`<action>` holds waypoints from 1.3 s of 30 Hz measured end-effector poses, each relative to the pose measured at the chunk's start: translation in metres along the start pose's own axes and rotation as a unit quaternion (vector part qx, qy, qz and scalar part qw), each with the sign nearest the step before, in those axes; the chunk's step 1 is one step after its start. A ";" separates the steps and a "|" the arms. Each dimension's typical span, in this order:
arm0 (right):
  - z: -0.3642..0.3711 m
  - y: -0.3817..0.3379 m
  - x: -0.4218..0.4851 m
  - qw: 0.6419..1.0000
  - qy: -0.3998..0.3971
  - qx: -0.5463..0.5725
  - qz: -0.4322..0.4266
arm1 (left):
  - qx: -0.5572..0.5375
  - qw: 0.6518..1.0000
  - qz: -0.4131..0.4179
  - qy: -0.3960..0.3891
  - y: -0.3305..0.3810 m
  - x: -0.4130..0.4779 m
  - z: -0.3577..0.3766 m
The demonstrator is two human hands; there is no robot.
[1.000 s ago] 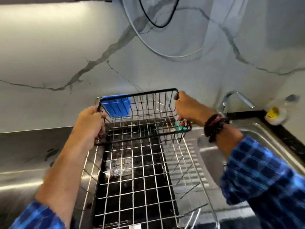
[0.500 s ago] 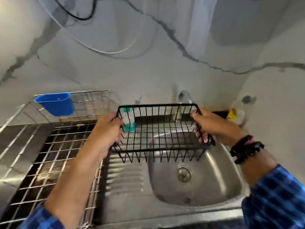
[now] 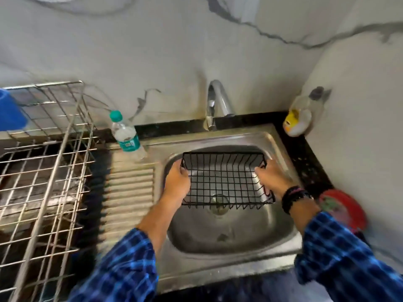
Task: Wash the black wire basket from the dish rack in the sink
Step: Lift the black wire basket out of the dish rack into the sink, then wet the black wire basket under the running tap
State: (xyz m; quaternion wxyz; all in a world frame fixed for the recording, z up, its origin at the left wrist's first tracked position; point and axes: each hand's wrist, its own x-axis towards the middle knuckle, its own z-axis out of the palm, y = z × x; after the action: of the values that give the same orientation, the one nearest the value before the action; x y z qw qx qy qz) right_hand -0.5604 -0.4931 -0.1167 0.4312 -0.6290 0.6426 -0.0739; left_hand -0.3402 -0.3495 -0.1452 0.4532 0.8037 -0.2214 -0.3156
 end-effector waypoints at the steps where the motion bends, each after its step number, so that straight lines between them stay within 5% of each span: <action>1: 0.005 0.007 0.006 1.000 -0.002 -0.006 0.015 | 0.003 1.000 -0.003 -0.003 -0.012 0.007 0.010; 13: 0.056 0.041 0.088 0.997 -0.061 0.001 0.042 | -0.125 0.973 -0.196 0.008 -0.098 0.044 0.059; 27: 0.060 0.062 0.116 0.994 -0.103 -0.026 0.010 | -0.023 0.982 -0.186 -0.005 -0.098 0.062 0.073; 30: 0.050 0.054 0.102 0.992 -0.109 -0.070 -0.013 | 0.076 0.986 -0.147 0.010 -0.088 0.055 0.068; 34: 0.027 0.048 0.048 0.994 0.001 0.060 -0.087 | 0.125 0.990 -0.021 0.065 -0.046 0.036 0.054; 39: 0.009 0.081 -0.010 0.982 -0.157 0.049 -0.090 | 0.148 0.964 0.214 0.061 0.065 0.062 0.047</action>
State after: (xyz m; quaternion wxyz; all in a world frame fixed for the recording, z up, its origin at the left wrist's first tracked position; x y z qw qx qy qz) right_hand -0.6160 -0.4647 -0.1695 0.5488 -0.6663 0.5028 -0.0439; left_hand -0.3351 -0.4491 -0.1259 0.3990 0.8133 -0.4043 -0.1259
